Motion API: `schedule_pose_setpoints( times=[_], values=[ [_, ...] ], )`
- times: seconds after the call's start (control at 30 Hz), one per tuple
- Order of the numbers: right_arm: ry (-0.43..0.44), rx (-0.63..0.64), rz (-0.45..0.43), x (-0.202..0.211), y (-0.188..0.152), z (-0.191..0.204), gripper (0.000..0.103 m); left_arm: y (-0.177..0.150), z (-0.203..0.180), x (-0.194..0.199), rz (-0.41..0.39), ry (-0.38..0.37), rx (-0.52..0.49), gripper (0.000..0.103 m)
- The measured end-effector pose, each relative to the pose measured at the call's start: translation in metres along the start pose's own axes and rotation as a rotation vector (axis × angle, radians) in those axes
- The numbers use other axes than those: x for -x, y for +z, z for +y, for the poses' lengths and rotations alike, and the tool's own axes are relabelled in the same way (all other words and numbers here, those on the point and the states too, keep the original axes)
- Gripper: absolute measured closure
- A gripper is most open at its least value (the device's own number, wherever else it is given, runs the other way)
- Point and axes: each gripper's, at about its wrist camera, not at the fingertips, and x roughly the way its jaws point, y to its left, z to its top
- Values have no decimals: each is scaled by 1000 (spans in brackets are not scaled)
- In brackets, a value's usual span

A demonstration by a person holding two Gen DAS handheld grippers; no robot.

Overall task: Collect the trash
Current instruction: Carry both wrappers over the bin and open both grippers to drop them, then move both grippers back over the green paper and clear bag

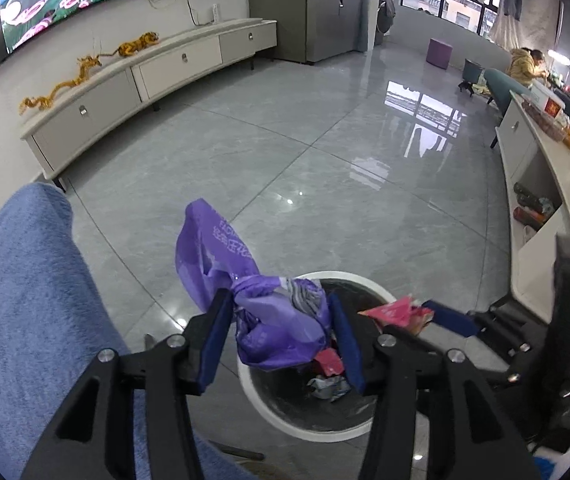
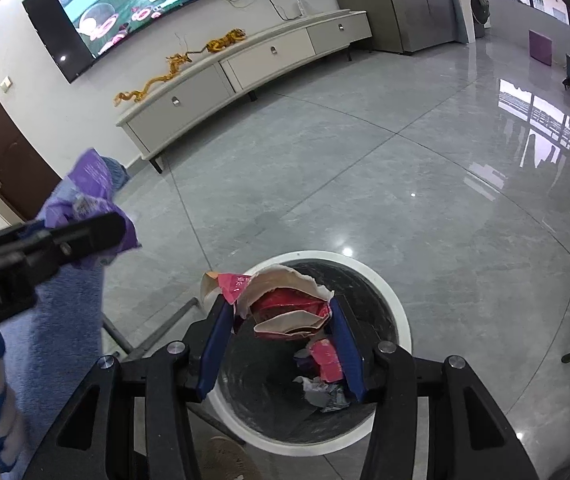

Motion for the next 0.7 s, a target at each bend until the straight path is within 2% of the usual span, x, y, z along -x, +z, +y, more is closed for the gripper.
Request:
schedule_pose_setpoints(
  times=[0.03,0.07,0.1,0.3,0.5,0.7],
  values=[
    [-11,-1,3,-2,-1,-2,45,2,0,-2,8,-18,9,50],
    [-22,-3,4,-3,-2,-4,34,4,0,-3,14,-28,14,47],
    [-30,-6,4,-4,-3,-5,29,5,0,-3,18,-35,17,45],
    [-45,-27,10,5,-9,-14,28,3,-2,5,15,-33,21,42],
    [-57,-51,-32,37,-13,-15,28,-3,4,29,-19,-21,52,42],
    [-35,-19,-112,84,-8,6,27,-23,22,76,-92,82,81,42]
  ],
)
